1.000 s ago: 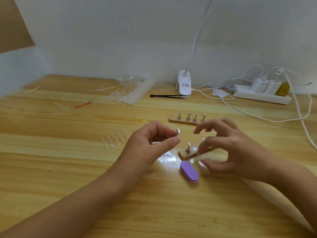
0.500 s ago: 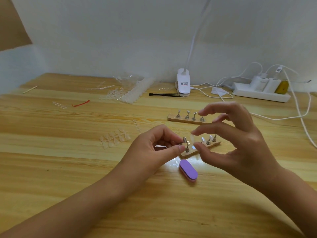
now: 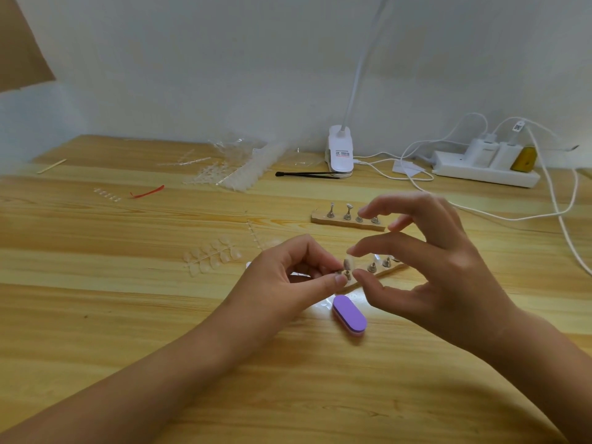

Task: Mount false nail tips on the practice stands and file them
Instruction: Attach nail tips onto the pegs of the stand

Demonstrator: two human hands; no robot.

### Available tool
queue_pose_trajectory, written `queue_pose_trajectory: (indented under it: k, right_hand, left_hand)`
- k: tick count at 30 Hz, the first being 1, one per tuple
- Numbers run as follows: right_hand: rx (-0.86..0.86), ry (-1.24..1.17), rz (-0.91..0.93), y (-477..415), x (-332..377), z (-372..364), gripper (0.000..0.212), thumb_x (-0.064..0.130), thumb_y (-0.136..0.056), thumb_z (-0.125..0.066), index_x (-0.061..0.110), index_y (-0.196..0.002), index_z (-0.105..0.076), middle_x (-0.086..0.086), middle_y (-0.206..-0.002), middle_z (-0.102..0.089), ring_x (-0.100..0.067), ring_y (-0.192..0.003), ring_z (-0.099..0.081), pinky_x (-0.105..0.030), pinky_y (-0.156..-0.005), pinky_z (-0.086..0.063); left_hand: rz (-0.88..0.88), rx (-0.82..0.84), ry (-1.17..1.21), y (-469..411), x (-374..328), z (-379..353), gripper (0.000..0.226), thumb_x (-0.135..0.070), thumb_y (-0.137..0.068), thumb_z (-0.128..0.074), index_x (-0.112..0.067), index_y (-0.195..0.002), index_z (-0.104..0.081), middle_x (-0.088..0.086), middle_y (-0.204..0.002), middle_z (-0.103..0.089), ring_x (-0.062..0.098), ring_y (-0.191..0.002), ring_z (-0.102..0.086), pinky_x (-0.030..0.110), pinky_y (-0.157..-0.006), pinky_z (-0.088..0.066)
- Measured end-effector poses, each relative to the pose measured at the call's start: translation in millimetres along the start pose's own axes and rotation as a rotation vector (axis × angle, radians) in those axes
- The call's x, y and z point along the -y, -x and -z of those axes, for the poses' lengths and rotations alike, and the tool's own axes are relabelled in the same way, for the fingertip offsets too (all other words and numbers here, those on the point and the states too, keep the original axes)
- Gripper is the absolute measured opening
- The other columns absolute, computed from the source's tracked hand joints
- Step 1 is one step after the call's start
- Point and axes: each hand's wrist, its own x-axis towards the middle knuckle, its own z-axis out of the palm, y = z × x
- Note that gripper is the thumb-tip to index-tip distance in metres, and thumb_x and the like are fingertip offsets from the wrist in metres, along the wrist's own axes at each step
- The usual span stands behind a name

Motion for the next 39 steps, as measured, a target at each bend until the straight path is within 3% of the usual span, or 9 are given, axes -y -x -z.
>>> queue_pose_trajectory:
  k: [14, 20, 25, 29, 32, 37, 39]
  right_hand:
    - [0.047, 0.004, 0.008, -0.2, 0.1, -0.8, 0.019, 0.03, -0.085, -0.068, 0.013, -0.088, -0.076, -0.005, -0.116, -0.057, -0.023, -0.106, -0.051, -0.019, -0.092, -0.038]
    - [0.086, -0.054, -0.002, -0.1, -0.8, -0.4, 0.024, 0.037, -0.085, -0.066, 0.015, -0.09, -0.075, -0.004, -0.115, -0.057, -0.014, -0.107, -0.046, -0.016, -0.094, -0.036]
    - [0.105, -0.179, -0.097, -0.6, -2.1, 0.9, 0.027, 0.04, -0.083, -0.066, 0.017, -0.097, -0.069, 0.001, -0.114, -0.056, -0.017, -0.11, -0.051, -0.016, -0.095, -0.034]
    - [0.088, -0.265, -0.133, -1.4, -2.2, 1.9, 0.029, 0.036, -0.085, -0.067, 0.016, -0.106, -0.069, 0.001, -0.113, -0.057, -0.022, -0.113, -0.055, -0.033, -0.096, -0.042]
    - [0.074, -0.296, -0.151, -1.2, -2.1, 0.9, 0.023, 0.033, -0.085, -0.066, 0.017, -0.1, -0.072, 0.0, -0.112, -0.056, -0.025, -0.111, -0.056, -0.041, -0.091, -0.046]
    - [0.082, -0.257, -0.161, -0.7, -1.8, -3.4, 0.016, 0.029, -0.083, -0.073, 0.017, -0.094, -0.074, -0.001, -0.111, -0.058, -0.024, -0.11, -0.056, -0.039, -0.088, -0.046]
    - [0.065, -0.273, -0.185, -1.2, -3.6, -2.0, 0.018, 0.032, -0.085, -0.071, 0.017, -0.093, -0.073, 0.0, -0.111, -0.058, -0.024, -0.11, -0.056, -0.039, -0.091, -0.046]
  left_hand:
    - [0.021, -0.009, -0.016, 1.5, -0.8, -0.2, 0.011, -0.018, -0.082, -0.079, -0.025, -0.078, -0.072, 0.007, -0.09, -0.071, 0.008, -0.082, -0.066, 0.015, -0.075, -0.052]
    - [0.015, 0.007, 0.037, 2.8, -3.5, -2.6, 0.024, -0.042, -0.064, -0.076, -0.022, -0.076, -0.072, -0.003, -0.076, -0.068, 0.001, -0.072, -0.063, 0.01, -0.067, -0.047]
    - [-0.017, 0.033, 0.081, 1.9, -2.3, -1.7, 0.01, -0.026, -0.078, -0.075, -0.021, -0.086, -0.078, 0.001, -0.087, -0.075, 0.005, -0.084, -0.07, 0.012, -0.076, -0.05]
    - [-0.039, 0.034, 0.064, 1.1, -2.1, 0.6, 0.016, -0.029, -0.077, -0.071, -0.025, -0.091, -0.079, -0.004, -0.097, -0.077, 0.008, -0.095, -0.071, 0.015, -0.083, -0.05]
    - [-0.041, 0.029, 0.051, 0.3, -1.1, 1.6, 0.02, -0.029, -0.078, -0.071, -0.02, -0.094, -0.079, -0.003, -0.098, -0.077, 0.008, -0.095, -0.07, 0.014, -0.082, -0.049]
    - [-0.04, 0.032, 0.026, 0.8, 0.1, 2.2, 0.017, -0.018, -0.086, -0.07, -0.02, -0.101, -0.078, -0.004, -0.097, -0.076, 0.006, -0.094, -0.07, 0.012, -0.08, -0.048]
    - [-0.059, 0.019, 0.005, 0.6, -0.8, 3.6, 0.029, -0.017, -0.088, -0.07, -0.028, -0.114, -0.073, -0.006, -0.097, -0.075, 0.004, -0.09, -0.068, 0.014, -0.08, -0.049]
